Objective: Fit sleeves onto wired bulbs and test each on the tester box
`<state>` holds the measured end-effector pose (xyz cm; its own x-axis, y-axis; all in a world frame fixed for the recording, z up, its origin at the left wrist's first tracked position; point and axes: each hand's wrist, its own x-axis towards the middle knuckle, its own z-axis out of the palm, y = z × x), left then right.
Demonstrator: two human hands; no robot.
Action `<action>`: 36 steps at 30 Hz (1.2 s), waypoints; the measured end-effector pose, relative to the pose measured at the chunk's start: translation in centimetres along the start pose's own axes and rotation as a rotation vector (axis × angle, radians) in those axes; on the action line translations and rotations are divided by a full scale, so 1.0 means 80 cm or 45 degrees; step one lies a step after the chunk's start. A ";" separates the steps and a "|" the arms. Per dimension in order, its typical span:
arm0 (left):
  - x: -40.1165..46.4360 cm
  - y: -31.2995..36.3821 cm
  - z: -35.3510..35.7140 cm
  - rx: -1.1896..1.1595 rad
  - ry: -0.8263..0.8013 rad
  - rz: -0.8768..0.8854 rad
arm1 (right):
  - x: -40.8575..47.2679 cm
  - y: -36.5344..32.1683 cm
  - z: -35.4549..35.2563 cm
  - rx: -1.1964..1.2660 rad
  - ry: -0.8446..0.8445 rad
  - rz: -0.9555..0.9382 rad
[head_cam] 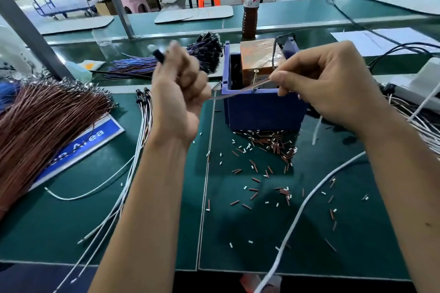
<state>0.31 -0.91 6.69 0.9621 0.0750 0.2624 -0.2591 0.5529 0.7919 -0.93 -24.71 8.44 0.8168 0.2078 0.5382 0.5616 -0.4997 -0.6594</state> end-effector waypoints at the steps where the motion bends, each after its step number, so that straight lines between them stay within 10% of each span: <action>1: -0.005 -0.011 0.002 0.267 -0.082 0.091 | -0.003 0.002 0.001 -0.047 -0.006 -0.033; 5: -0.022 -0.060 0.009 1.289 -0.513 0.502 | -0.025 0.020 0.021 -0.144 -0.061 -0.105; 10: -0.024 -0.096 -0.003 1.587 -0.603 0.588 | -0.050 0.051 0.037 -0.083 0.012 -0.075; 25: -0.027 -0.121 -0.027 1.472 -0.411 0.537 | -0.067 0.076 0.043 -0.128 0.253 -0.027; 36: -0.035 -0.111 -0.029 0.927 -0.284 0.173 | -0.073 0.101 -0.010 0.854 -0.033 0.165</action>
<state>0.15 -4.14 -2.34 0.8977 -0.1085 0.4271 -0.4391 -0.1400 0.8875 -1.26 -30.61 0.40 0.8810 0.2057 0.4260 0.4128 0.1054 -0.9047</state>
